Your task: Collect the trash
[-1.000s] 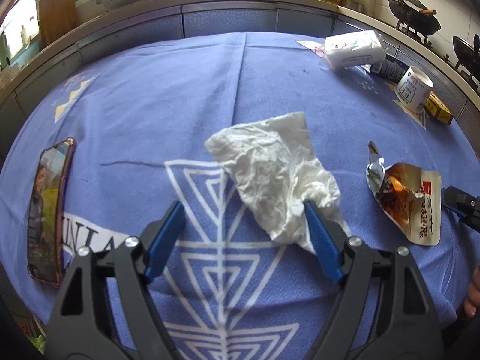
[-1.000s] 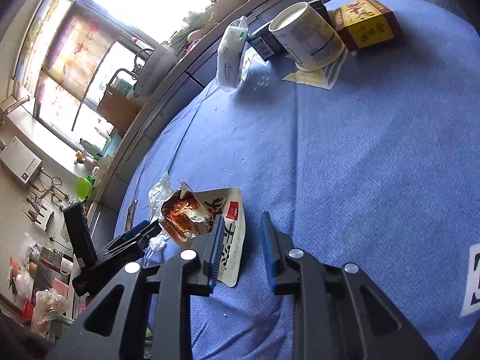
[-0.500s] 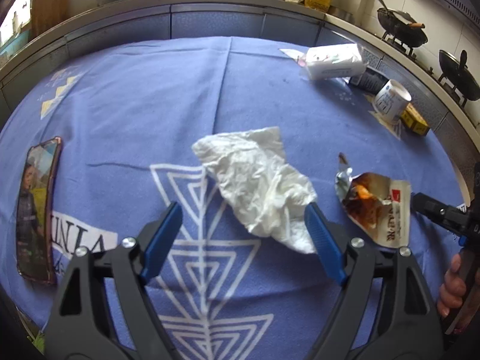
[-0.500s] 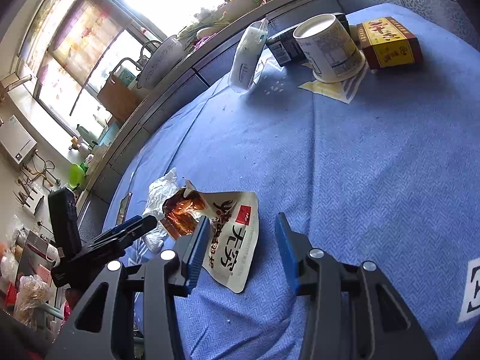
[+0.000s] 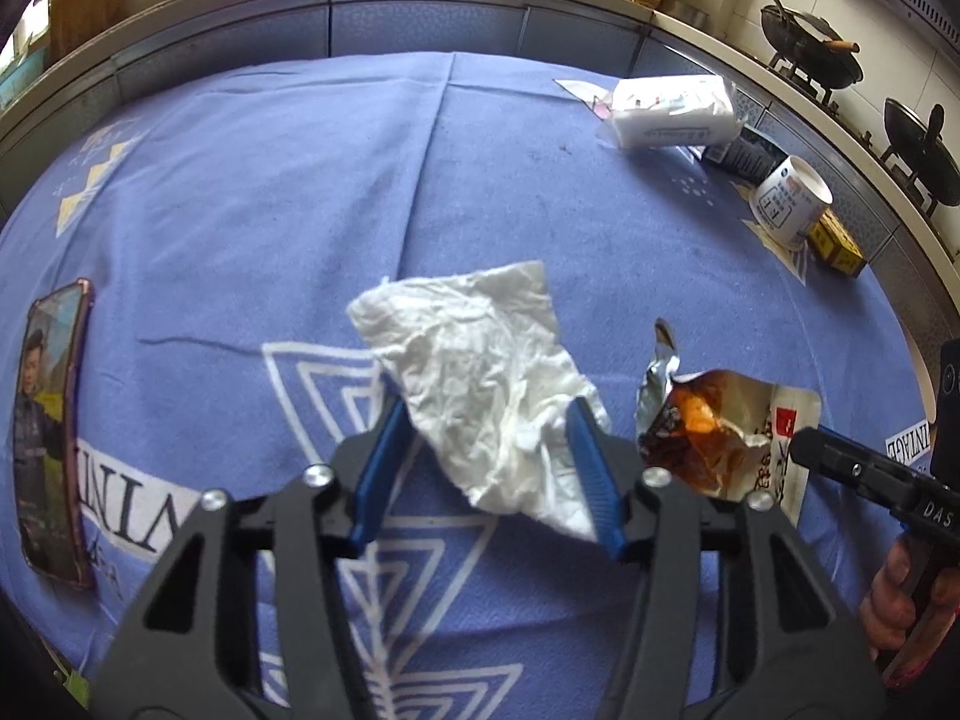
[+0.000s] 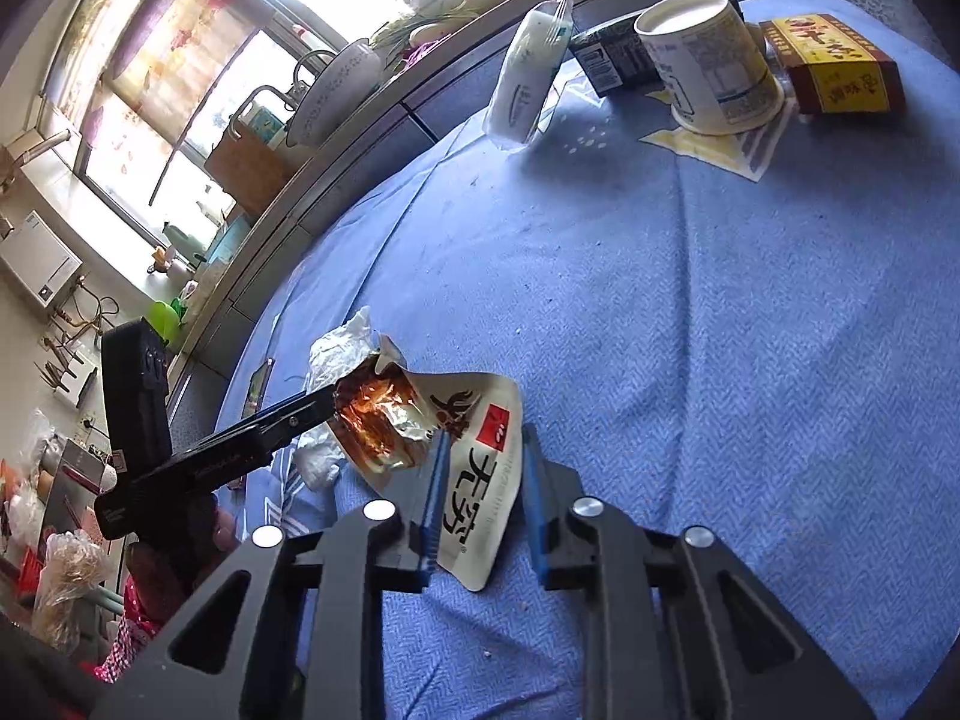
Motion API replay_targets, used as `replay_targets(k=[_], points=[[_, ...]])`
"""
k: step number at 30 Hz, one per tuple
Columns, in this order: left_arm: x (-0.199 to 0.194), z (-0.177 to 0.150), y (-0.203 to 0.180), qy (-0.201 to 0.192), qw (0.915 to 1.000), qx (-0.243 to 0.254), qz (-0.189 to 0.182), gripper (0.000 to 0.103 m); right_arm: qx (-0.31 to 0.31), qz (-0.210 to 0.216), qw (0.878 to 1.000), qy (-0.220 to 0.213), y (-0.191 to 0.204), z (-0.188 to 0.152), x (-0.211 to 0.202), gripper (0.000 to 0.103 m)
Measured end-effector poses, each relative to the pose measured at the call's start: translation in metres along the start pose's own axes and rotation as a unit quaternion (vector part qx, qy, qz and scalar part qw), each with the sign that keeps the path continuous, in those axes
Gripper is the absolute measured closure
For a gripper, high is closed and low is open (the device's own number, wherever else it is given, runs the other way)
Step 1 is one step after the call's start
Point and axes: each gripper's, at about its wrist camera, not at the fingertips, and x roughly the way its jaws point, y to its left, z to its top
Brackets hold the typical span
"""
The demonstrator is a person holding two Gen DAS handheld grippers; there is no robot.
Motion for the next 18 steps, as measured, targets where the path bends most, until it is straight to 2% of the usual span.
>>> replay_targets(k=[1,3,7,18], points=[[0.0,-0.001,-0.001,0.001,1.0,0.002,-0.004,0.068,0.001,0.001,1.0,0.004,0.0,-0.001,0.001,0.093],[0.0,-0.002,-0.001,0.002,0.9999,0.003,-0.011,0.077,-0.001,0.005,1.0,0.007,0.001,-0.004,0.002,0.096],[-0.001,-0.007,0.0,-0.006,0.9999,0.001,-0.011,0.085,-0.009,-0.002,1.0,0.004,0.006,-0.008,0.001,0.097],[-0.008,-0.014,0.002,-0.011,0.9997,-0.002,-0.022,0.09,0.025,-0.021,0.999,-0.036,-0.017,-0.006,-0.029,0.099]])
